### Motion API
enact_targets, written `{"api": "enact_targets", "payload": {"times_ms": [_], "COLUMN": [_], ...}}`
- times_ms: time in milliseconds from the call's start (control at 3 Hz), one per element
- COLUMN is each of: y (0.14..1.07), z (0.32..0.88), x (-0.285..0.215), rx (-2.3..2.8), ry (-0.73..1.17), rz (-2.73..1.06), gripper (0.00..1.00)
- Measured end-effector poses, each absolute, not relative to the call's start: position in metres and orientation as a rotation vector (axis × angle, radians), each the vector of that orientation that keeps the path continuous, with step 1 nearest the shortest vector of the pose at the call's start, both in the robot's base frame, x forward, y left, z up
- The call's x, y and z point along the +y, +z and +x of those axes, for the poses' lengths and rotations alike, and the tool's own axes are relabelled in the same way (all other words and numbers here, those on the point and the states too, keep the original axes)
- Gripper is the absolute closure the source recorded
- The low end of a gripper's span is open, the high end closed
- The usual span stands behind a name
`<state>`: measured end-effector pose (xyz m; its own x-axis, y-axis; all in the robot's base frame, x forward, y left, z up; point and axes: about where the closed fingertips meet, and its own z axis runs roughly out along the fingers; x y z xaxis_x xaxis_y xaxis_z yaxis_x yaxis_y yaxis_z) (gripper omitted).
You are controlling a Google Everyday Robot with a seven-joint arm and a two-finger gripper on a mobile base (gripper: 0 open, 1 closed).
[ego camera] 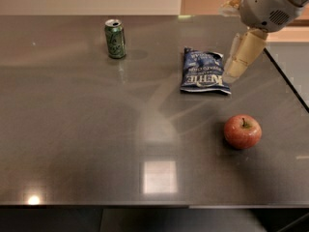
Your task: Knock green can over
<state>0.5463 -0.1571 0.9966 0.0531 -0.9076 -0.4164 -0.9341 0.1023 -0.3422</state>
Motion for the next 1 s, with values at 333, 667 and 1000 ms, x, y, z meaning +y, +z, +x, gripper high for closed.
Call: {"api": "enact_targets", "payload": {"times_ms": [333,667,1000], "y": [0.999,0.998,0.993], "z": [0.583,0.612,0.632], "x": [-0.115,-0.061,-0.019], "rx": [1.731,1.666,1.697], "ry": [0.139,0.177,0.184], "rz": [-1.779,-1.740,-1.622], "gripper": [0.00,0.00,0.00]}}
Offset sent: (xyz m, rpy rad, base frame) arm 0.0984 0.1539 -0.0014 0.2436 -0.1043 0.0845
